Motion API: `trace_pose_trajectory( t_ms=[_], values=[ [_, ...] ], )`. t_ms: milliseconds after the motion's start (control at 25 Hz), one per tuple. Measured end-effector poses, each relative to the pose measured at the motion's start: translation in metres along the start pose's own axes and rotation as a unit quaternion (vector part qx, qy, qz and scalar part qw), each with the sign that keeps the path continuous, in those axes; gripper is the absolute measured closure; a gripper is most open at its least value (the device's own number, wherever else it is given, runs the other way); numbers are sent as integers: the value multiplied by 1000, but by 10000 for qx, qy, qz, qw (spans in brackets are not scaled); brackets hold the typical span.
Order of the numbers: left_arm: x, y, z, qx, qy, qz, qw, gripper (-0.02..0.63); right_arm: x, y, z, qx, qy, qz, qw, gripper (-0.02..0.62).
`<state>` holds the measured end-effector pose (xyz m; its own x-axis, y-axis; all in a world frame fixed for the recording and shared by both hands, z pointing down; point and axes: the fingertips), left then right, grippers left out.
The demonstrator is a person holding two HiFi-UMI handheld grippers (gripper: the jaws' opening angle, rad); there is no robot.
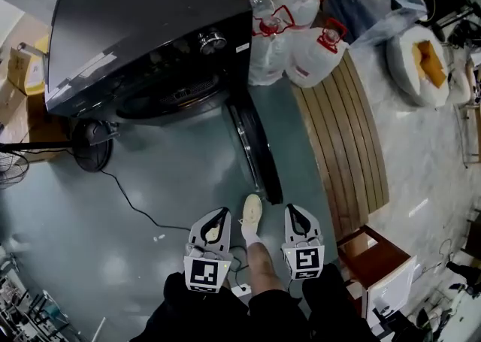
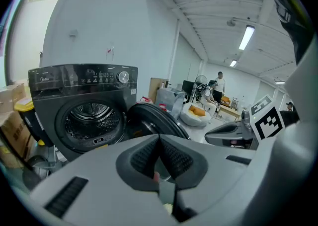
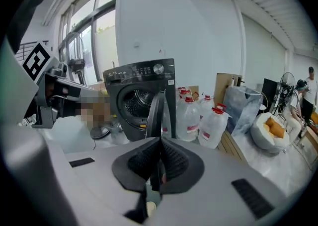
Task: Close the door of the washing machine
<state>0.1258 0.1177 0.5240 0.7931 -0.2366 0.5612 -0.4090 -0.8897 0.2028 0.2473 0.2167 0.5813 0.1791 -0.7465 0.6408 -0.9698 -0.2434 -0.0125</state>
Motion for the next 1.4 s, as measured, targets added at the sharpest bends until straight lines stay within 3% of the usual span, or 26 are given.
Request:
trace_pose_trajectory(
  t_ms=[40,120,400,560,760,880,1400],
  values=[
    [5,2,-8,-33,37,27,10000,583,6,1,-7,-15,46,91,9999,574],
    [13,5,-21,-168,0,89,9998,583,16,2,-23,-57,180,291,9994,470],
    [29,8,-46,-347,193,165,9991,583,45,4,-59,-183,497,575,9969,385],
    [32,11,-47,-455,-29,305,9985,583,57,3,-66,-303,557,618,9961,398],
    [30,15,-54,-521,240,401,9975,583,68,5,-73,-383,722,818,9933,439],
    [25,20,-58,-561,295,533,9966,583,70,7,-72,-407,736,867,9927,501],
    [-4,43,-68,-743,160,1014,9919,583,70,42,-77,-346,779,1214,9889,488]
  ],
)
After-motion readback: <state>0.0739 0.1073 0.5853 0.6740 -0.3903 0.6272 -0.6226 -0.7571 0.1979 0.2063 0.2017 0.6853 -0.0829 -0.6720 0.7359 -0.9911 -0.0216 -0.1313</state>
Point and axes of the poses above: the fingertips, and each gripper's own axes: x forward along the fingers, y to its left, z out of its top, and after that the axes turned 5 degrees about -z, right-handed
